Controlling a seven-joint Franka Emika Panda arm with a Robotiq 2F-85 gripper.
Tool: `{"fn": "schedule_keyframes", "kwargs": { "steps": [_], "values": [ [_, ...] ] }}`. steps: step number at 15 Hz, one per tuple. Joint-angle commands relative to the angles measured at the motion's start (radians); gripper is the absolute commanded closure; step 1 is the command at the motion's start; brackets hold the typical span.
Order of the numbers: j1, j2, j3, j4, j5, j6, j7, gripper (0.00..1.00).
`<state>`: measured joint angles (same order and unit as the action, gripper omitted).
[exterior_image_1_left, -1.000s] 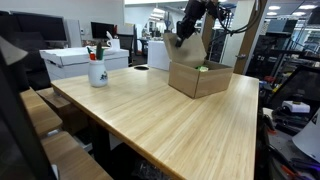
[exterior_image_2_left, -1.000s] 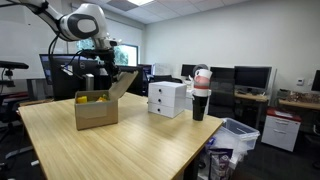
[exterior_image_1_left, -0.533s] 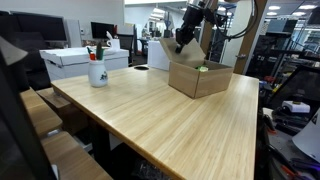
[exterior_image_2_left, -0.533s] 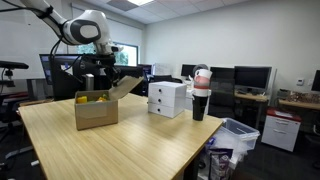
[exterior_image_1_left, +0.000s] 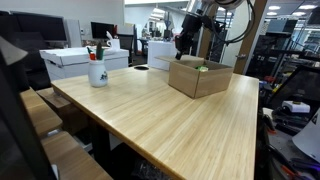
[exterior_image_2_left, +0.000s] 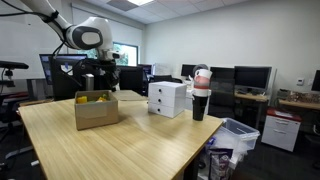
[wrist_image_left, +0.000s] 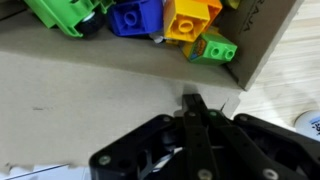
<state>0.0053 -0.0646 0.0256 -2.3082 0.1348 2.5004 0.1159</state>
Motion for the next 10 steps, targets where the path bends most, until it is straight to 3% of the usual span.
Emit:
{"fn": "schedule_keyframes", "kwargs": {
  "steps": [1,10],
  "values": [
    [0.005,0.017,-0.013,-0.002,0.065,-0.019,-0.072,0.96],
    [0.007,0.013,-0.018,-0.02,0.115,-0.051,-0.109,0.96]
  ]
}}
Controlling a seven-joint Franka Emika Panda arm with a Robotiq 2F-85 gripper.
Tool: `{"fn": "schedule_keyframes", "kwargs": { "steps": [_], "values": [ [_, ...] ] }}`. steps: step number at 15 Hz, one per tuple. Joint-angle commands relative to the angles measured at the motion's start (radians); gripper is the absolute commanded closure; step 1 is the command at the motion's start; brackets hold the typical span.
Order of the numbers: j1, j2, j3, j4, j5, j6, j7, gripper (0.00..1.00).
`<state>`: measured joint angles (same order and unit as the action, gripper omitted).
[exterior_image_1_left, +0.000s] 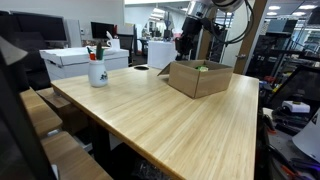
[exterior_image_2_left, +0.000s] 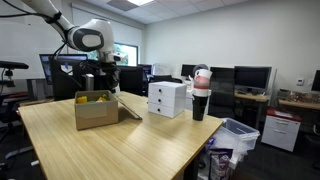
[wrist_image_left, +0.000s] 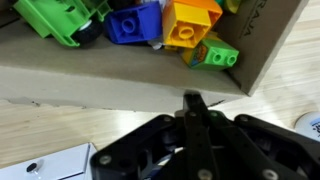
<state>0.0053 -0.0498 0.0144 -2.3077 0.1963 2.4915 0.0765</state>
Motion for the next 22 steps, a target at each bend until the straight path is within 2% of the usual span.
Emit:
{"fn": "schedule_keyframes", "kwargs": {
  "steps": [1,4,12,14,15,16,17,22],
  "values": [
    [0.009,-0.007,-0.006,-0.024,0.066,-0.055,-0.085,0.96],
    [0.013,-0.022,-0.004,-0.025,0.079,-0.119,-0.137,0.96],
    [0.028,-0.049,0.003,-0.016,0.046,-0.234,-0.15,0.98],
    [0.031,-0.057,0.005,-0.017,0.036,-0.246,-0.144,0.96],
    [0.032,-0.061,0.006,-0.017,0.033,-0.253,-0.142,0.88],
    [0.033,-0.064,0.007,-0.017,0.031,-0.259,-0.143,0.71],
    [0.033,-0.066,0.008,-0.016,0.029,-0.267,-0.141,0.71],
    [0.036,-0.097,0.008,-0.017,0.008,-0.289,-0.128,0.45]
  ]
}}
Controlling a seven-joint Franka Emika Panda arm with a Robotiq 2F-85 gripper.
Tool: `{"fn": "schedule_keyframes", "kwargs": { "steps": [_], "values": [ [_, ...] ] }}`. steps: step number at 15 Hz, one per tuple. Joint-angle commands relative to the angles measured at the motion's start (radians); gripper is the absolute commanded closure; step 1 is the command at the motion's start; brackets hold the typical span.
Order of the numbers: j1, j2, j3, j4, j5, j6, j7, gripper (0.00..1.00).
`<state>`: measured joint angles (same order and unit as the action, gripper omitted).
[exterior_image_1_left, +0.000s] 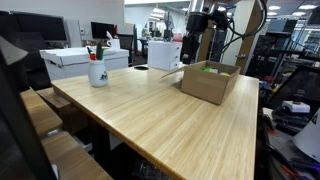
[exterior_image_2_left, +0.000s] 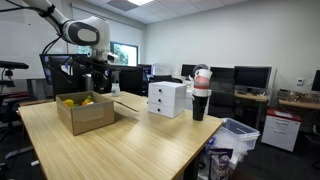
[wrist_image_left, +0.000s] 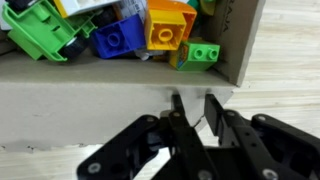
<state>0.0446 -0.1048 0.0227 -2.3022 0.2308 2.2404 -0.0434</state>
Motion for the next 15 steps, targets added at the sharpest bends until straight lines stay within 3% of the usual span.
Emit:
{"fn": "schedule_keyframes", "kwargs": {
  "steps": [1,8,12,15],
  "values": [
    [-0.003,-0.048,0.0,-0.023,-0.032,-0.046,-0.004,0.39],
    [0.002,-0.07,0.009,-0.032,-0.05,-0.069,0.023,0.0],
    [0.024,-0.063,0.022,-0.028,-0.03,-0.124,-0.055,0.0],
    [0.045,-0.054,0.038,-0.021,-0.032,-0.143,-0.033,0.02]
  ]
}}
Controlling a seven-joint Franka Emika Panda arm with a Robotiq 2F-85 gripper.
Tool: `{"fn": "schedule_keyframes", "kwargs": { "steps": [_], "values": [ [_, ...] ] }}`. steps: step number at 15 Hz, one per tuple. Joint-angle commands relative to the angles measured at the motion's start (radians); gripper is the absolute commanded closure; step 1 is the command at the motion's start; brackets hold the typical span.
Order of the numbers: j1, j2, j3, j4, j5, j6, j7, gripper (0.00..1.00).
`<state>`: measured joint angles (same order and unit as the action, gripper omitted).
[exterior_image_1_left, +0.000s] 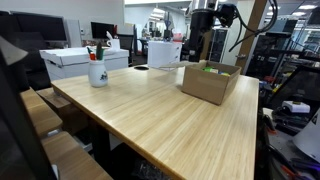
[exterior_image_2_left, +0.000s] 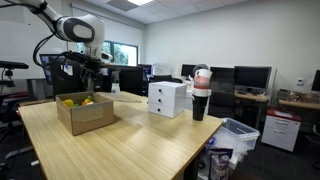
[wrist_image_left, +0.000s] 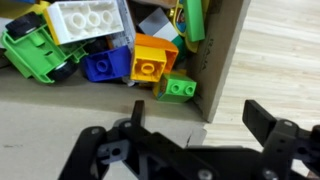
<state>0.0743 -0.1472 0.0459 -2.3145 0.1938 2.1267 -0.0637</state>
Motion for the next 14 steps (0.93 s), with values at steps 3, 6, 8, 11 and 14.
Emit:
{"fn": "schedule_keyframes", "kwargs": {
  "steps": [3,6,8,11,14],
  "values": [
    [0.035,-0.002,0.035,-0.013,0.008,-0.025,0.004,0.1],
    [0.044,0.012,0.048,-0.021,0.008,-0.013,0.015,0.39],
    [0.043,0.011,0.05,-0.026,0.005,-0.013,0.019,0.59],
    [0.044,0.01,0.05,-0.029,0.006,-0.007,0.025,0.83],
    [0.043,0.006,0.049,-0.034,0.008,0.0,0.032,0.95]
  ]
}}
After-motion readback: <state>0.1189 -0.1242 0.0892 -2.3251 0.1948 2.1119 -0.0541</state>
